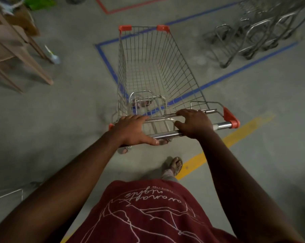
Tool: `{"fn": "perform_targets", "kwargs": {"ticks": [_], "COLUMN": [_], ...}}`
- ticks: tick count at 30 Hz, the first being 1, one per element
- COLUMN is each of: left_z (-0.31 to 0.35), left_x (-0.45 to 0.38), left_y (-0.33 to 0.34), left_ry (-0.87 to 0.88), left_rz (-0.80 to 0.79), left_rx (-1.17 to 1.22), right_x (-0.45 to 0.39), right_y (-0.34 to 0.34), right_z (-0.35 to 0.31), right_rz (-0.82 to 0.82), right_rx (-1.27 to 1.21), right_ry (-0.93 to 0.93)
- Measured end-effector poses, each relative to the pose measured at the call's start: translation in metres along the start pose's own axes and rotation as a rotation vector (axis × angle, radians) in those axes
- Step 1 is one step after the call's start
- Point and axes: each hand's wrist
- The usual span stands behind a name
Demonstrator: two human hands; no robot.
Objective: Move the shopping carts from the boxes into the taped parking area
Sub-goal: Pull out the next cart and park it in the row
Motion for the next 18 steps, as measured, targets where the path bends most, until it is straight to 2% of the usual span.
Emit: {"fn": "perform_targets", "kwargs": {"ticks": [13,18], "left_z": [0.112,0.154], "left_x": [-0.158,-0.214], "left_y": [-0.051,-0.079], "left_ry": [-0.055,-0.012], "left_rz": [0.011,0.022], "left_rx": [0.078,0.055], "right_x": [-0.097,-0.134], "right_y": [-0.106,-0.145], "right_z": [0.143,0.188], "right_rz": [0.02,0.048], "right_rx": [-0.018,-0.041], "right_ry": [-0.055,-0.053]}}
Point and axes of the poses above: each hand's wrist, its own x-axis away from the middle knuckle, its own y-axis out of the palm, z = x × y, and after that the axes turned 13 degrees about -x, right-handed
